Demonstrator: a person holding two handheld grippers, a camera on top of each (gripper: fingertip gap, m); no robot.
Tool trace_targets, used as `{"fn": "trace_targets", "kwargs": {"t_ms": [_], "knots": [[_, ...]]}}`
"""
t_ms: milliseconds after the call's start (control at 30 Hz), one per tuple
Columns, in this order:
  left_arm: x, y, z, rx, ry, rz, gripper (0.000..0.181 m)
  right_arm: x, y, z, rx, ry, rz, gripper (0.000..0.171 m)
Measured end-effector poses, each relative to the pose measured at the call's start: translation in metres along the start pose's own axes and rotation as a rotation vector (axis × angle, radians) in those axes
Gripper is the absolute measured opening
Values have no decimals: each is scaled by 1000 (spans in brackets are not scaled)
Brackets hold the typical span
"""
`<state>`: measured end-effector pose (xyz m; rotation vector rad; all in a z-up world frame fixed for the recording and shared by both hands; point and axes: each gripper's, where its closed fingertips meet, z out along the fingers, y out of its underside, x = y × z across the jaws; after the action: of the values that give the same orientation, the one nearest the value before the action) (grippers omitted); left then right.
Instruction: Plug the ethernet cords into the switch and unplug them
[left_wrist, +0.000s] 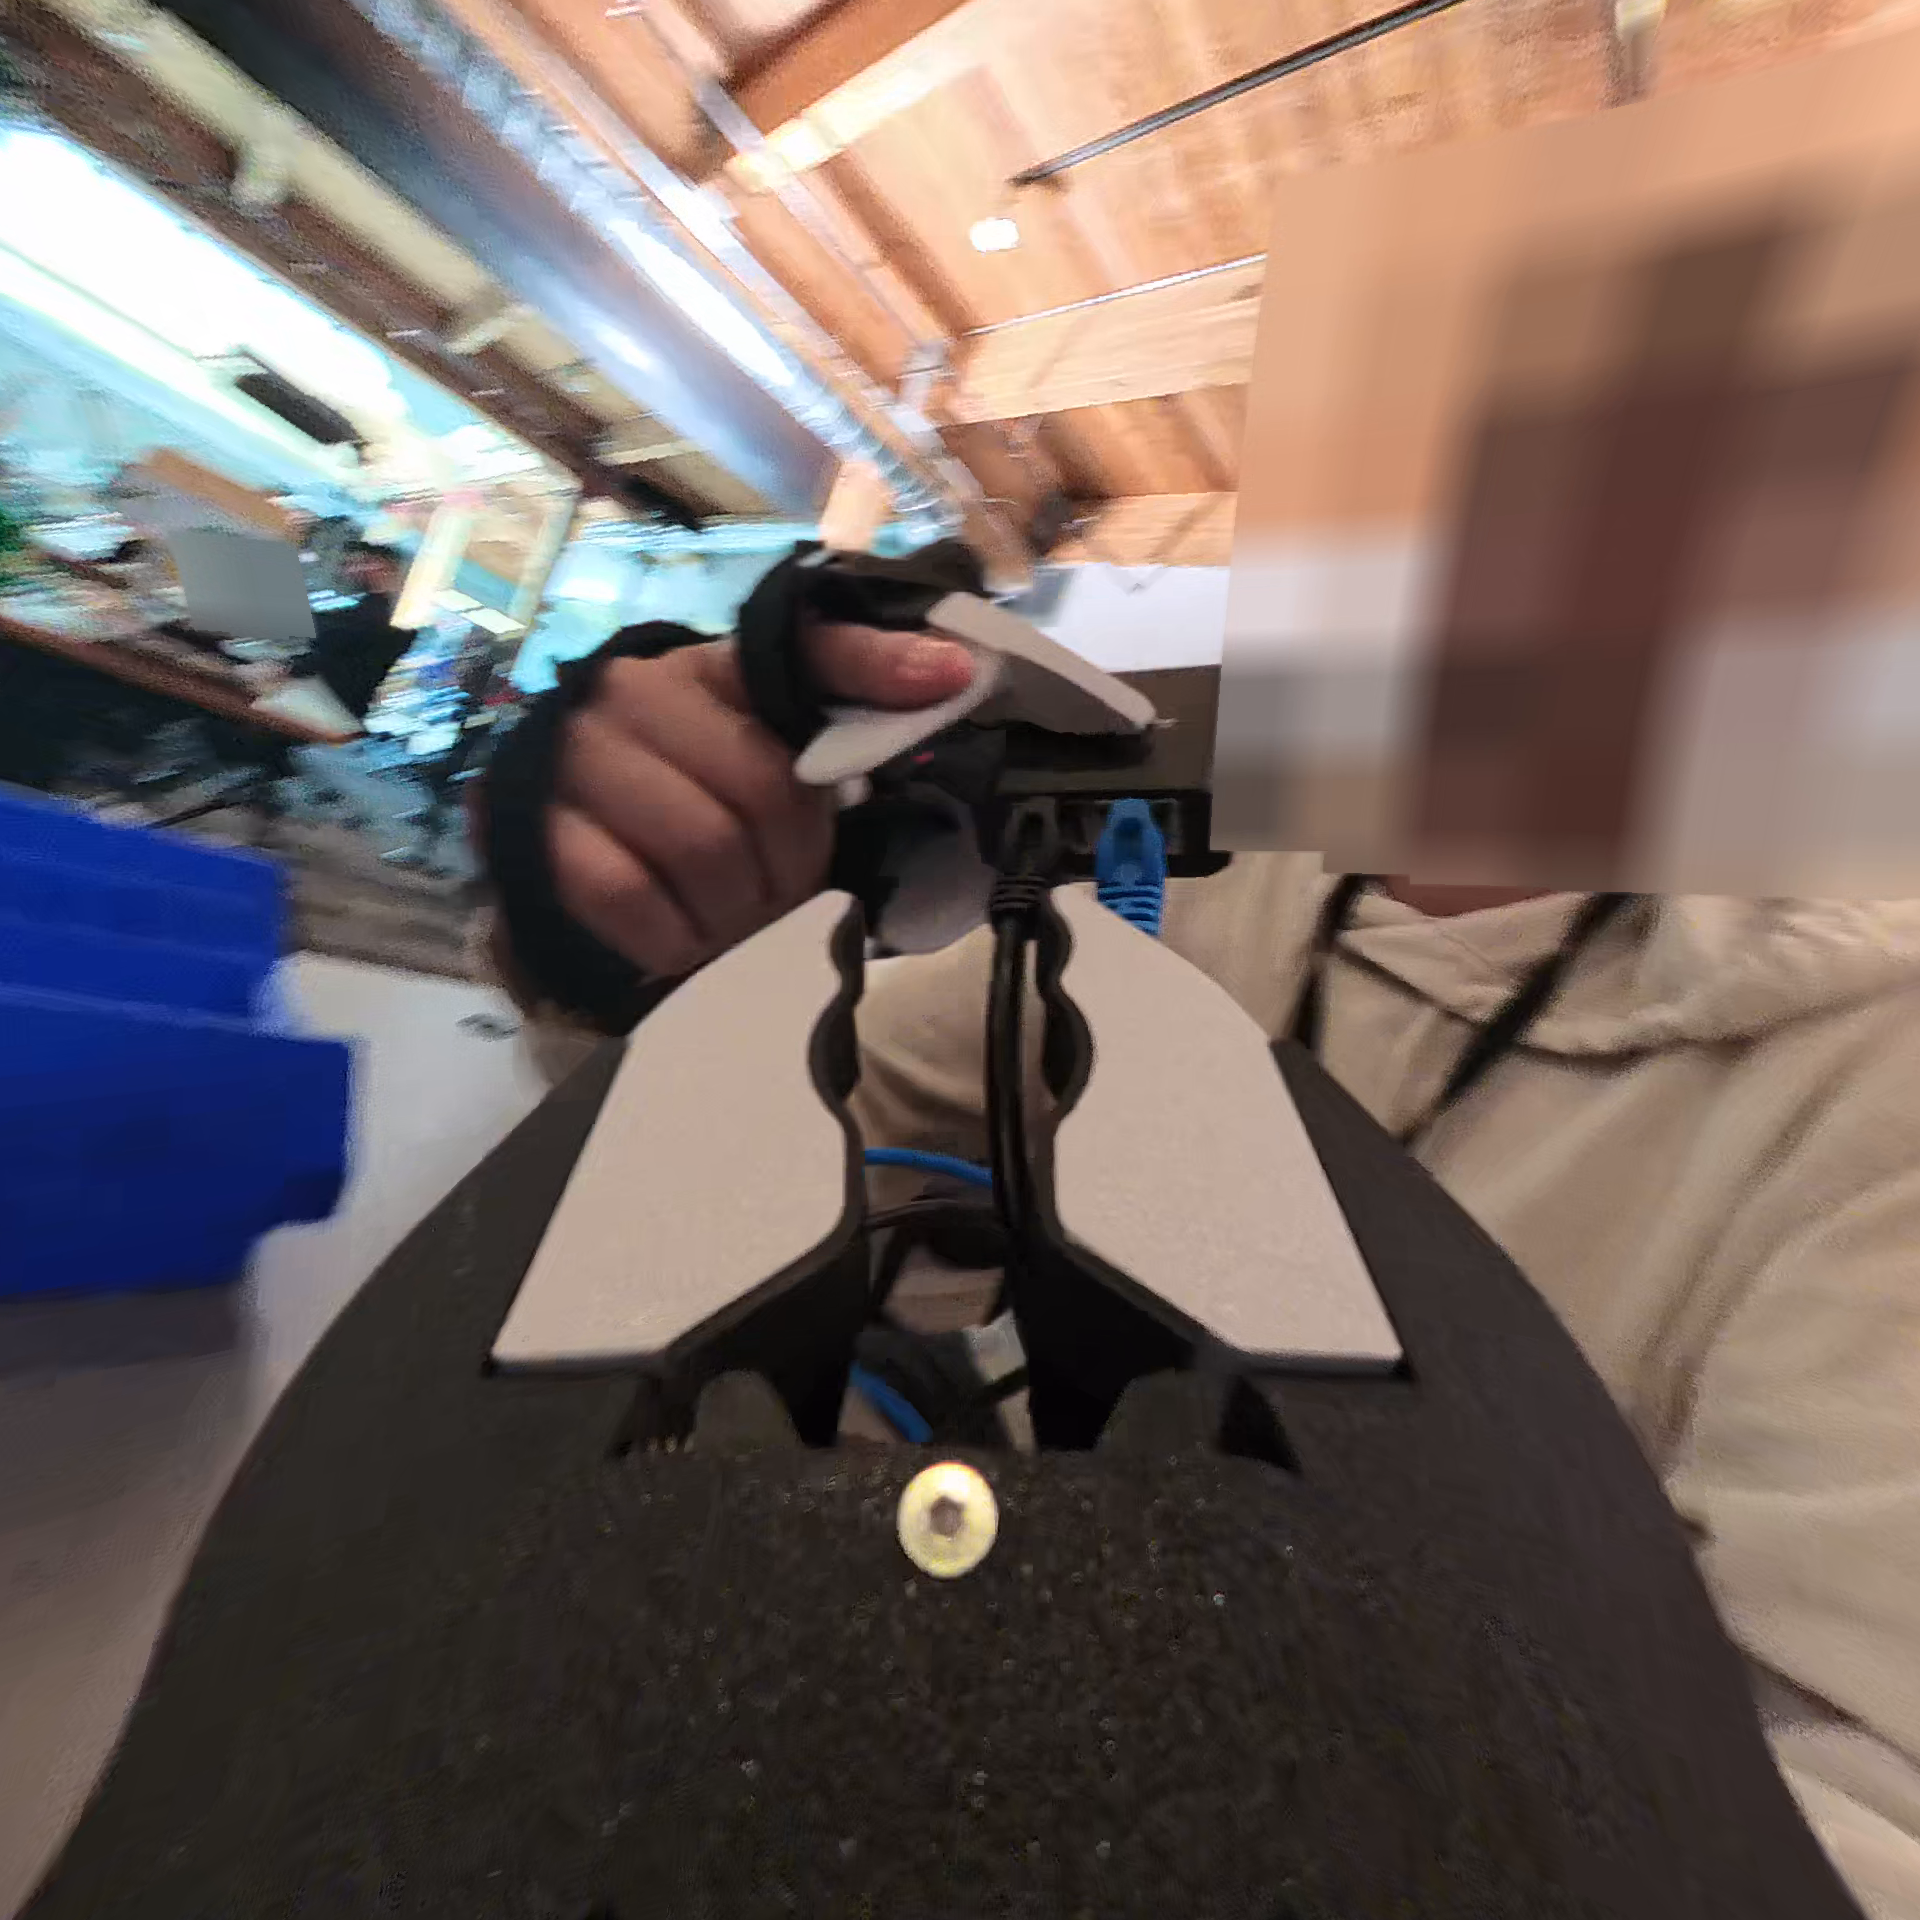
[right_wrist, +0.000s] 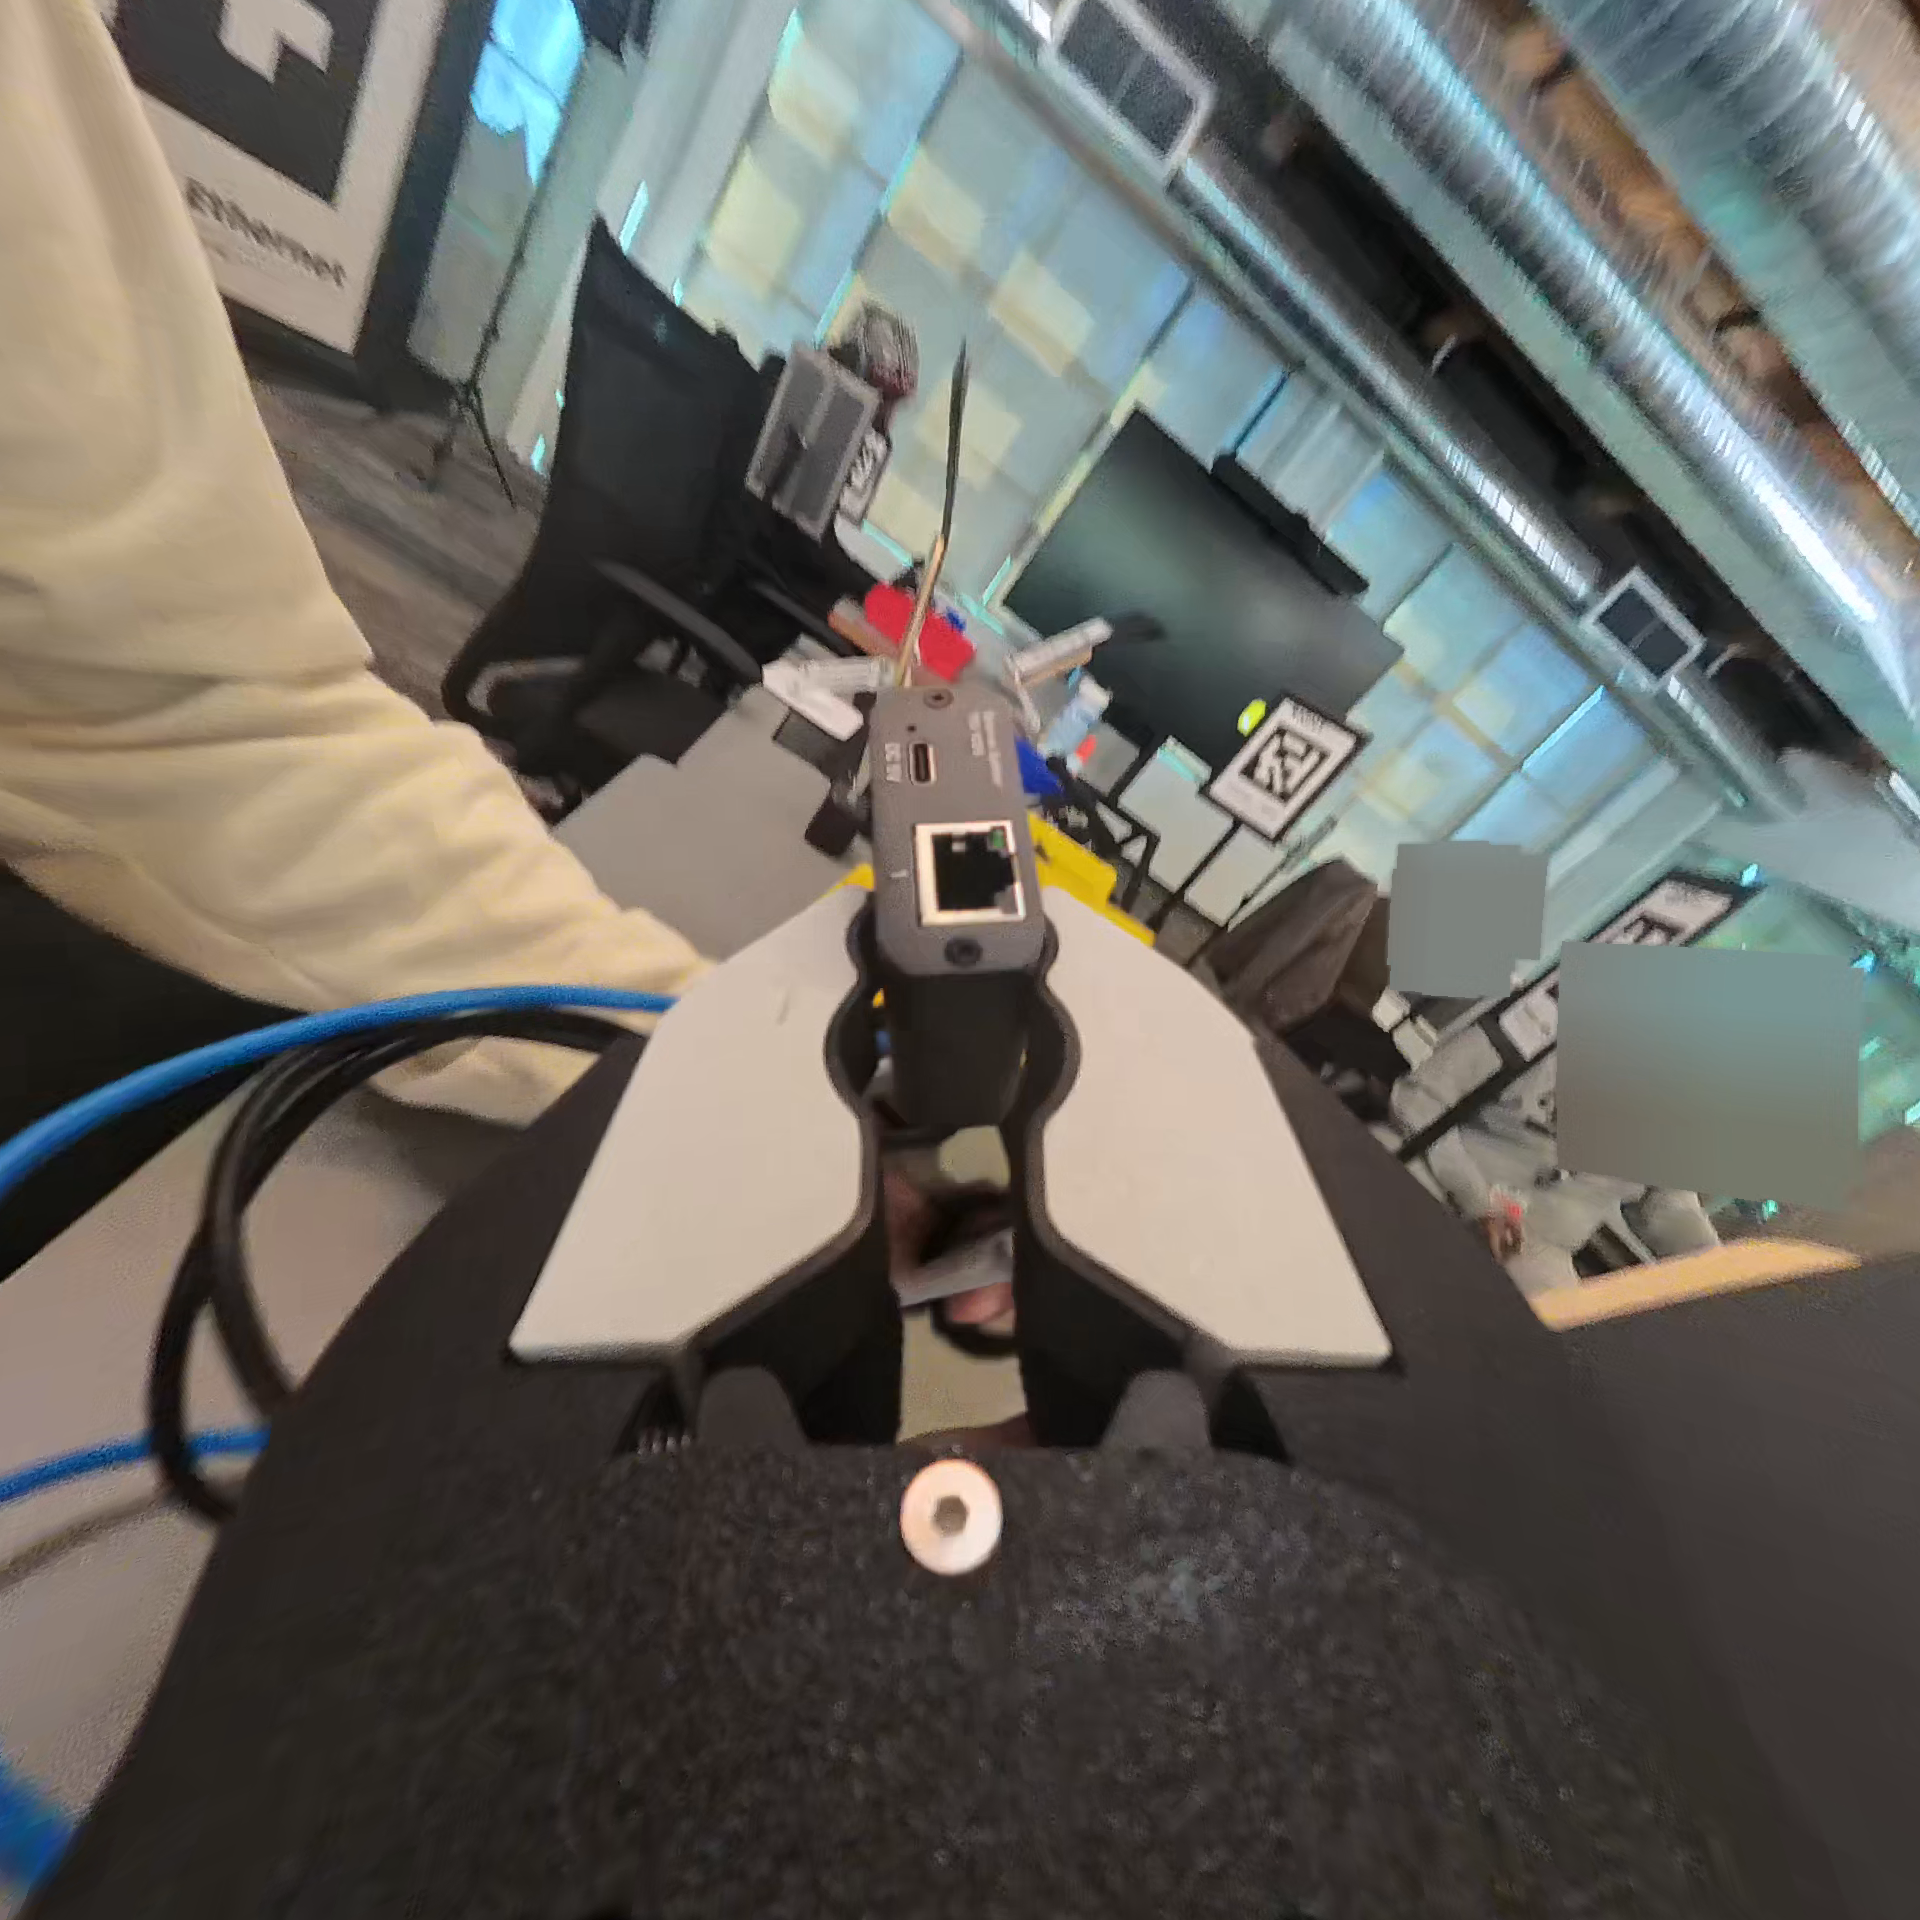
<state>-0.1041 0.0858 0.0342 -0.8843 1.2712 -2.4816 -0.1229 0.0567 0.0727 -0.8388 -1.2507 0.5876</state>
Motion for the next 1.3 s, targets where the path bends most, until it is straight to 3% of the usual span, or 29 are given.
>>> {"fn": "trace_targets", "kwargs": {"t_ms": [233, 300, 400, 467, 533, 633, 700, 767, 833, 1000, 1300], "knots": [[-36, -54, -62, 27, -710, 226, 20, 22, 7, -8, -240, 182, -307, 25], [-26, -63, -68, -11, -795, 276, 45, 35, 26, -8, -402, 230, -425, 25], [-1, -83, -81, -12, -962, 384, 48, 48, 65, -9, -579, 259, -473, 25], [13, -68, -66, -84, -909, 334, 53, 46, 90, -6, -623, 244, -441, 25], [12, -29, -47, -199, -832, 186, 66, 38, 105, 4, -632, 226, -434, 25], [-8, 8, -53, -281, -911, 104, 72, 25, 107, 21, -578, 204, -407, 24], [-7, 5, -60, -182, -862, 62, 57, 19, 101, 29, -522, 195, -383, 24], [5, 7, -55, -117, -690, -15, 56, 8, 87, 36, -417, 164, -336, 24], [10, 10, -55, -105, -628, -9, 46, 3, 86, 37, -396, 141, -326, 24], [3, 26, -63, -214, -696, 49, 35, -12, 105, 32, -472, 17, -298, 24], [-16, 23, -77, -139, -805, 56, 32, 2, 134, 23, -643, 104, -503, 25]]}}
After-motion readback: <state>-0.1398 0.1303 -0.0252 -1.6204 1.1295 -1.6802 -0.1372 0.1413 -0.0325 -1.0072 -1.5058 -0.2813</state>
